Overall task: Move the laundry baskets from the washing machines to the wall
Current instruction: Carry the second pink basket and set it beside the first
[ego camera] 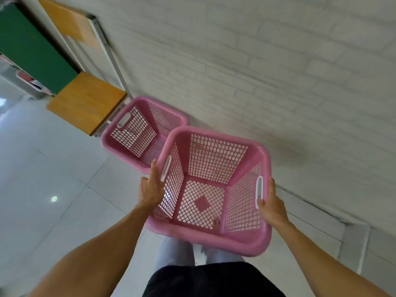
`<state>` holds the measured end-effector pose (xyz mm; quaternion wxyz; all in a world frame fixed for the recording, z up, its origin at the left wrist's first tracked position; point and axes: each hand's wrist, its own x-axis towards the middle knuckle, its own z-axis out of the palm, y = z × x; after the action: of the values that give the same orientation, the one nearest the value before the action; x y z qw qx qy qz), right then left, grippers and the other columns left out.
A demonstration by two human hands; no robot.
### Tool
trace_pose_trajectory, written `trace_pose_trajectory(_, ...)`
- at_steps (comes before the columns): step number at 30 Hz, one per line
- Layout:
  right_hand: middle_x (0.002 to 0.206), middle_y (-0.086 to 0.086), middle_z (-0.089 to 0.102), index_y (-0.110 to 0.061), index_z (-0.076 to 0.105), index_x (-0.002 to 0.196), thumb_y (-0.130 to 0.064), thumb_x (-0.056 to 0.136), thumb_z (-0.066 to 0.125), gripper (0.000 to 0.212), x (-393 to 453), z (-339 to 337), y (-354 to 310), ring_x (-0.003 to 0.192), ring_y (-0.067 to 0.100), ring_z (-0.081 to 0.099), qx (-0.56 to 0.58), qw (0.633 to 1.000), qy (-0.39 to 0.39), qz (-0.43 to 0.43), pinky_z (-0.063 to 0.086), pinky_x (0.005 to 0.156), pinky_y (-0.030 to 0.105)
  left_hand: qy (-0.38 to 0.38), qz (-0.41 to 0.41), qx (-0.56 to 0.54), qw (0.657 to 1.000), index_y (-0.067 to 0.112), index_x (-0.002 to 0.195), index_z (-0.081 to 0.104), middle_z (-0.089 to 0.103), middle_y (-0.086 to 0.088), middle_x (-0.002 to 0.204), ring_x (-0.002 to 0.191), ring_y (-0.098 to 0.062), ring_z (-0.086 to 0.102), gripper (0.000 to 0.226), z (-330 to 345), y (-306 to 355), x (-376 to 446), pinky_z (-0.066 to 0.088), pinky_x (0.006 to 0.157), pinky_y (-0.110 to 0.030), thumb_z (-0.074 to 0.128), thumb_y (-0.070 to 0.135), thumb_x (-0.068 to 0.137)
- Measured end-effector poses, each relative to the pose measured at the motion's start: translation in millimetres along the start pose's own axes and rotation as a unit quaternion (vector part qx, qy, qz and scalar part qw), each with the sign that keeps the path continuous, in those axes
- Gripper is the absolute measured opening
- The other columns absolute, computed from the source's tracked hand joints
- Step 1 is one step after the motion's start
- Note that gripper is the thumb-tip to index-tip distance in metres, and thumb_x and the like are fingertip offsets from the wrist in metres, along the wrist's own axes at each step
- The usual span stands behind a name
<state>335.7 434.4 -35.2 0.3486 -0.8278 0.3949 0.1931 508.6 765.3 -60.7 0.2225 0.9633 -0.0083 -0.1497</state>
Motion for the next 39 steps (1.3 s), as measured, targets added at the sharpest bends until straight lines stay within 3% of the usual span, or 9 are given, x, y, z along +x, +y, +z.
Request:
trace_pose_trajectory(3, 0.114, 0.024, 0.066, -0.033, -0.013, 0.158, -0.017, 0.100, 0.053, 0.089, 13.0, 8.0, -10.8, 0.072, 0.028, 0.066, 0.004, 1.000, -0.014, 0.023, 0.057, 0.065, 0.036, -0.035, -0.036, -0.035, 0.998, 0.020, 0.125, 0.043, 0.060, -0.015, 0.094, 0.078, -0.029, 0.062, 0.048, 2.3, -0.1, 31.9, 0.051, 0.055, -0.032, 0.057, 0.008, 0.080)
trace_pose_trajectory(6, 0.125, 0.024, 0.062, -0.037, -0.014, 0.157, -0.013, 0.098, 0.057, 0.095, 20.7, 16.0, -19.6, 0.094, 0.038, 0.070, 0.020, 0.998, -0.025, 0.057, 0.057, 0.073, 0.041, -0.106, -0.052, -0.016, 0.993, 0.006, 0.111, 0.052, 0.061, -0.013, 0.098, 0.081, -0.024, 0.060, 0.034, 2.5, -0.8, 61.9, 0.046, 0.055, -0.024, 0.063, 0.003, 0.079)
trace_pose_trajectory(12, 0.122, 0.023, 0.062, -0.035, -0.010, 0.157, -0.011, 0.098, 0.055, 0.091, 47.6, 48.3, -29.9, 0.065, 0.020, 0.058, 0.052, 0.992, -0.002, 0.116, 0.054, 0.056, 0.031, -0.186, -0.024, 0.068, 0.980, 0.005, 0.115, 0.048, 0.059, -0.017, 0.104, 0.090, -0.032, 0.061, 0.040, 17.4, -2.8, 133.4, 0.060, 0.073, -0.043, 0.065, 0.005, 0.079)
trace_pose_trajectory(17, 0.119, 0.025, 0.064, -0.027, 0.000, 0.158, -0.011, 0.098, 0.056, 0.083, 90.0, 91.0, -24.1, 0.060, 0.021, 0.059, 0.075, 0.983, 0.030, 0.163, 0.050, 0.053, 0.027, -0.205, 0.018, 0.121, 0.971, 0.007, 0.114, 0.048, 0.060, -0.015, 0.102, 0.084, -0.030, 0.061, 0.035, 62.9, -9.3, 192.0, 0.052, 0.062, -0.033, 0.061, 0.002, 0.082)
trace_pose_trajectory(20, 0.120, 0.026, 0.065, -0.016, 0.017, 0.152, -0.011, 0.096, 0.059, 0.070, 109.0, 110.6, -10.9, 0.075, 0.035, 0.066, 0.089, 0.977, 0.048, 0.188, 0.051, 0.058, 0.027, -0.201, 0.054, 0.125, 0.970, 0.010, 0.116, 0.047, 0.060, -0.012, 0.098, 0.073, -0.025, 0.057, 0.031, 88.6, -18.5, 212.1, 0.045, 0.051, -0.026, 0.059, 0.012, 0.089)
trace_pose_trajectory(24, 0.111, 0.021, 0.069, -0.009, 0.038, 0.136, -0.013, 0.094, 0.063, 0.049, 141.2, 138.8, 12.3, 0.062, 0.022, 0.056, 0.067, 0.976, 0.057, 0.201, 0.040, 0.049, 0.016, -0.173, 0.091, 0.118, 0.974, 0.010, 0.117, 0.055, 0.065, -0.012, 0.088, 0.066, -0.027, 0.058, 0.025, 120.8, -25.2, 230.7, 0.059, 0.062, -0.039, 0.057, 0.018, 0.094)
trace_pose_trajectory(27, 0.102, 0.017, 0.071, -0.008, 0.036, 0.136, -0.016, 0.094, 0.064, 0.051, 155.6, 156.8, 23.2, 0.059, 0.022, 0.061, 0.049, 0.981, 0.062, 0.177, 0.046, 0.047, 0.018, -0.141, 0.094, 0.086, 0.982, 0.014, 0.123, 0.055, 0.070, -0.013, 0.086, 0.067, -0.032, 0.067, 0.027, 135.3, -32.8, 230.2, 0.061, 0.072, -0.050, 0.051, 0.022, 0.098)
trace_pose_trajectory(32, 0.100, 0.013, 0.071, -0.011, 0.032, 0.133, -0.020, 0.095, 0.064, 0.051, 179.8, 174.5, 29.8, 0.064, 0.025, 0.067, 0.017, 0.985, 0.063, 0.162, 0.060, 0.057, 0.032, -0.112, 0.069, 0.069, 0.989, 0.025, 0.130, 0.051, 0.069, -0.010, 0.076, 0.060, -0.029, 0.066, 0.031, 154.3, -52.4, 227.8, 0.061, 0.068, -0.052, 0.046, 0.027, 0.099)
trace_pose_trajectory(39, 0.106, 0.018, 0.070, -0.007, 0.034, 0.132, -0.016, 0.093, 0.065, 0.050, 194.7, 184.4, 29.5, 0.077, 0.033, 0.074, -0.007, 0.980, 0.094, 0.175, 0.058, 0.059, 0.032, -0.081, 0.063, 0.062, 0.993, 0.015, 0.142, 0.045, 0.070, -0.015, 0.088, 0.062, -0.020, 0.053, 0.045, 161.6, -48.8, 219.0, 0.058, 0.074, -0.052, 0.049, 0.013, 0.097)
